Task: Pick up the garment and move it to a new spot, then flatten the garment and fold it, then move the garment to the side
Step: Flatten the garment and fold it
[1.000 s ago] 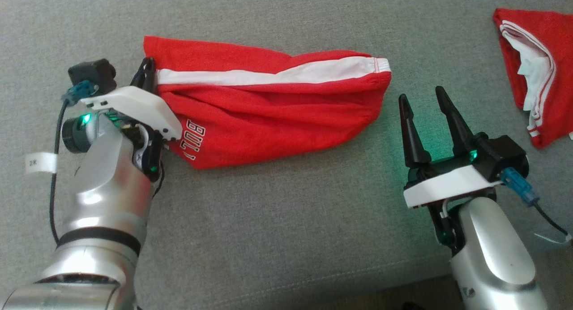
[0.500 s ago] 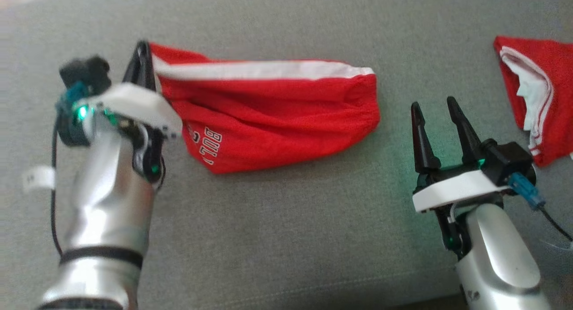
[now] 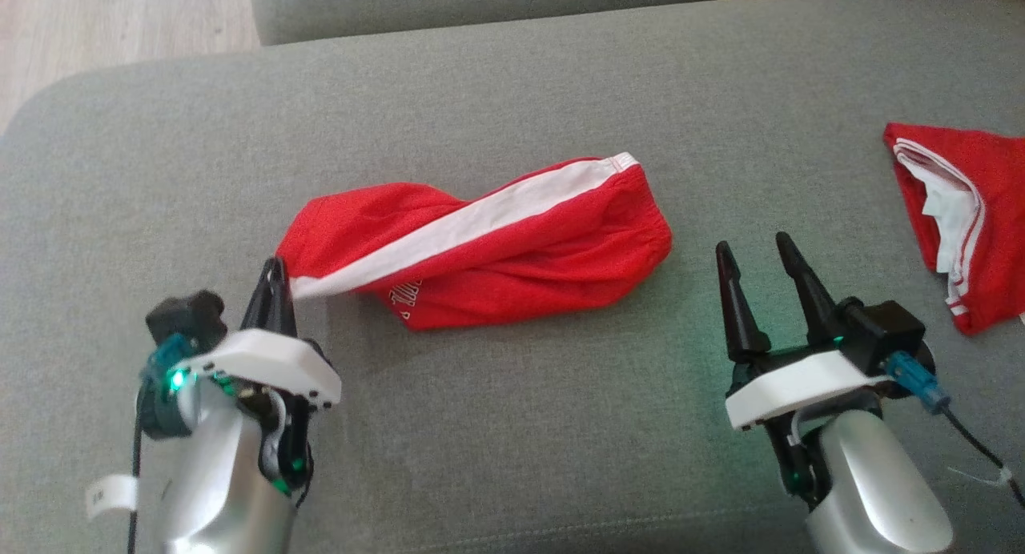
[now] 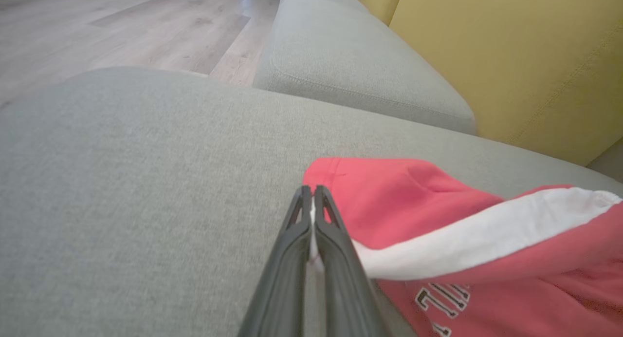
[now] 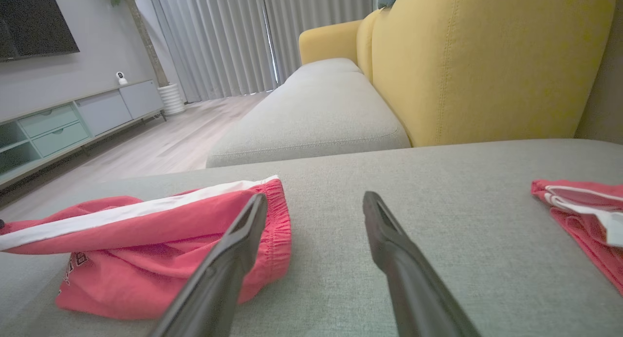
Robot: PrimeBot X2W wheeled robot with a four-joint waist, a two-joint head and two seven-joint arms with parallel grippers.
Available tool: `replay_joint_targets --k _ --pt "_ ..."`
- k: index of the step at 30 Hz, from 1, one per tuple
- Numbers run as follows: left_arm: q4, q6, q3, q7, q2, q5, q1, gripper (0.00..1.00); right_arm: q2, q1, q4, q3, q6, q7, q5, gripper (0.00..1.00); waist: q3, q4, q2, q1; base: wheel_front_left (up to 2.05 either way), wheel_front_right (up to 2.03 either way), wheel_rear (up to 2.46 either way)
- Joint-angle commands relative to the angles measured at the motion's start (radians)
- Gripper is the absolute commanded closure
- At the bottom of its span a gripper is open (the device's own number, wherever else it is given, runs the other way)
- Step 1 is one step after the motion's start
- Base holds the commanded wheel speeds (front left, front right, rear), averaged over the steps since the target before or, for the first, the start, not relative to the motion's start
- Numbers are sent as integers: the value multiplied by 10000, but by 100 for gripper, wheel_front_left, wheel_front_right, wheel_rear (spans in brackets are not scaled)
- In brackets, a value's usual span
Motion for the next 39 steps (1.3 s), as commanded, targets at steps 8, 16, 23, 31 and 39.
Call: replay_joint_targets --k 8,16,23,31,39 --pt "-1101 339 -69 -123 191 -298 538 100 14 -1077 410 910 37 80 735 0 433 263 0 0 0 0 0" --pt "-1358 410 -326 -124 190 -342 561 100 14 -2866 1296 1254 37 1268 1711 0 914 723 0 0 0 0 0" --pt "-1448 485 -523 -124 190 -516 416 100 -73 -3777 1657 1947 37 2204 2316 0 1176 903 0 0 0 0 0" --pt "-1547 570 -630 -124 189 -598 353 100 -257 -3741 1641 2228 37 2521 2778 0 1271 917 0 0 0 0 0" --pt "-1568 576 -624 -124 189 -569 306 100 -384 -3793 1523 2613 37 3034 3121 0 1308 952 0 0 0 0 0"
